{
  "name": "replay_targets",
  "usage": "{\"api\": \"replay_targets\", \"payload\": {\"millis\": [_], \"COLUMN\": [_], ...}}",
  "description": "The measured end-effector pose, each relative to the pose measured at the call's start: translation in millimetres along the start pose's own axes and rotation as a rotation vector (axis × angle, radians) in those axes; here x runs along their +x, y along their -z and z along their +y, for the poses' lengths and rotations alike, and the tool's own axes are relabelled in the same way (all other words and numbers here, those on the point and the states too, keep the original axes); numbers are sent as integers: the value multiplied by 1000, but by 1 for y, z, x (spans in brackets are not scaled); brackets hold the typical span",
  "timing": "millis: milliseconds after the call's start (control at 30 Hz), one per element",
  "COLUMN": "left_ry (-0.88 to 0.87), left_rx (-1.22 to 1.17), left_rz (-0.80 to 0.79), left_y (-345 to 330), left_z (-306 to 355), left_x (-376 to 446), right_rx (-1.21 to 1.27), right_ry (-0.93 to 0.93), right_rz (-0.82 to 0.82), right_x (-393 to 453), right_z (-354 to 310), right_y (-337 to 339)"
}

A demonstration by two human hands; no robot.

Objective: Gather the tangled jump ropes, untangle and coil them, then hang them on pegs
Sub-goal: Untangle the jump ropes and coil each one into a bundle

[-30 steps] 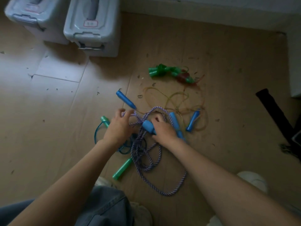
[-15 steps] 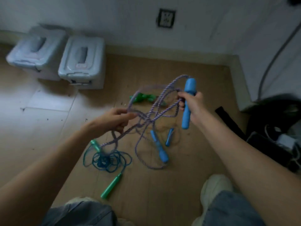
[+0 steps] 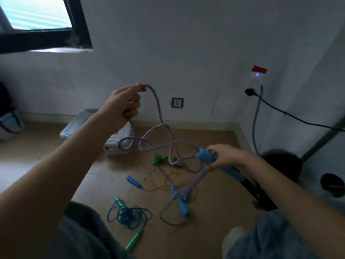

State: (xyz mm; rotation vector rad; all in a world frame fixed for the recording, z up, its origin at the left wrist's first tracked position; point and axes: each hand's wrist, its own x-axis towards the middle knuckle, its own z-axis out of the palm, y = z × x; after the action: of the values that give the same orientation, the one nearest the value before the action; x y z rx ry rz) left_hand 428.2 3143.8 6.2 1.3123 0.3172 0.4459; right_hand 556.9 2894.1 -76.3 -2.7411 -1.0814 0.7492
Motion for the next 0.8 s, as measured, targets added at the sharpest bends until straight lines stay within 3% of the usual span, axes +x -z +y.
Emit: {"api": "replay_targets", "payload": {"millis": [67,167,233,300,400,467,567,600,667,733,800], "left_ry": [-45,-78,-93,-122,-158,-79,217,317,446,456,450], "left_rx": [129,247,278,302,240,133,-101,-45,362,765,869], "left_rz": [-89,-259,-344,-362,-288,-281,-648,-697,-692,-611,-390], "left_y": [-15,-38,-48,-55,-58,-53,-43,-38,-28,-13,-2], "left_z": [9,17,22,25,16,-6,-63,-83,-115,-131,-129], "left_x": [-8,-20,-26,-29,-31,-35,-54,-61,-72,-71,-62], "right_rx": [-46,443,747,977,1170,1220,1492,1598,1675,1579,1267], "right_ry": [30,244,395,502,574,591,508,446,311,175,7], "right_rz": [13,167,107,33,73,109,134,159,309,475,413], "right_x": [-9,-14,-17,-19,-27,-29,-29,-26,-20,-9,-3], "right_z": [-9,-42,-67,-86,-98,-96,-91,-87,-74,-53,-34], "right_y": [2,14,21,23,21,20,22,24,25,23,17]}}
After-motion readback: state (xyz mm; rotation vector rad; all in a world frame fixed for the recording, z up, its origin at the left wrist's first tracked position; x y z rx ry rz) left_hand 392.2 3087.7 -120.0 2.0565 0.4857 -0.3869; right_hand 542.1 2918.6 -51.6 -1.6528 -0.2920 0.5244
